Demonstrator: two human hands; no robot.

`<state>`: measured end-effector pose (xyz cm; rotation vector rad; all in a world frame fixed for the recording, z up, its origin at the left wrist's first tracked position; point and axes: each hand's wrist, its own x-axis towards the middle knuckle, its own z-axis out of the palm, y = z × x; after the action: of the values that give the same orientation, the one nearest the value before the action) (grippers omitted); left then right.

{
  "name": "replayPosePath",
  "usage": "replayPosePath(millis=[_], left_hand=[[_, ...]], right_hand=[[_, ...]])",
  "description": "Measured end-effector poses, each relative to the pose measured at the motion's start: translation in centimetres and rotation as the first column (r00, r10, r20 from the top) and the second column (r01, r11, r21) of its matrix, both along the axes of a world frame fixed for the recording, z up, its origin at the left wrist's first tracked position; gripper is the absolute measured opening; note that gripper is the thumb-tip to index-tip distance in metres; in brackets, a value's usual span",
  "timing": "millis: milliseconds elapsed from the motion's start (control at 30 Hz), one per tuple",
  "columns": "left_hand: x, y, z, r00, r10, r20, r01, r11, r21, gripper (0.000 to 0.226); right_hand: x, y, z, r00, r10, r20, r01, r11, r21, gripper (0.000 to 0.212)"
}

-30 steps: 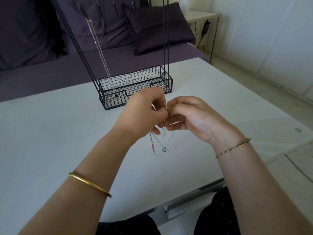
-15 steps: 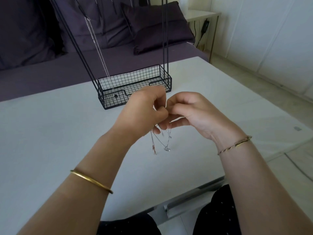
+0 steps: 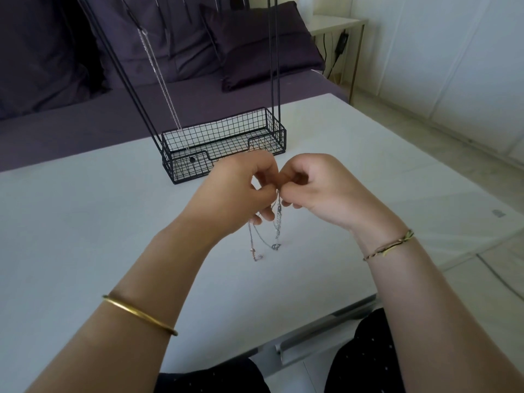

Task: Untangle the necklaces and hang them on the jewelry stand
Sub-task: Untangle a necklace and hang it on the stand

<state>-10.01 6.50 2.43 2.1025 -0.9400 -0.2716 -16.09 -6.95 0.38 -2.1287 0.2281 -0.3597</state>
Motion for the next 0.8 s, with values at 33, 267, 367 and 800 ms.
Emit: replayPosePath(millis=[33,267,367,800], left_hand=[[0.0,0.0,0.0,0.997,-0.005,0.076,0.002,0.999,0.037,0.022],[0.6,-0.8,-0.1,0.842,-0.067,0.535,-0.078,0.967,0.243,0.006],[0.8,-1.0,-0.5,0.805,-0.011,0.593,-0.042,0.996,0.075,0.003],[0.3,-1.4,-0.8,0.992,0.102,-0.08,-0.123,0.933,-0.339,0.022]], right_hand=[[0.0,0.0,0.0,1.0,-0.016,0.015,0.016,1.0,-0.013,0.004],[0.2,-0.1,-0.6,0.998,-0.058,-0.029,0.064,0.947,0.315,0.015],[0.2,-0.2,-0.3,0.995,-0.053,-0.081,0.087,0.853,0.515,0.015],[0.7,0.5,0.1,0.996,-0.006,-0.091,0.07,0.697,0.714,0.018]])
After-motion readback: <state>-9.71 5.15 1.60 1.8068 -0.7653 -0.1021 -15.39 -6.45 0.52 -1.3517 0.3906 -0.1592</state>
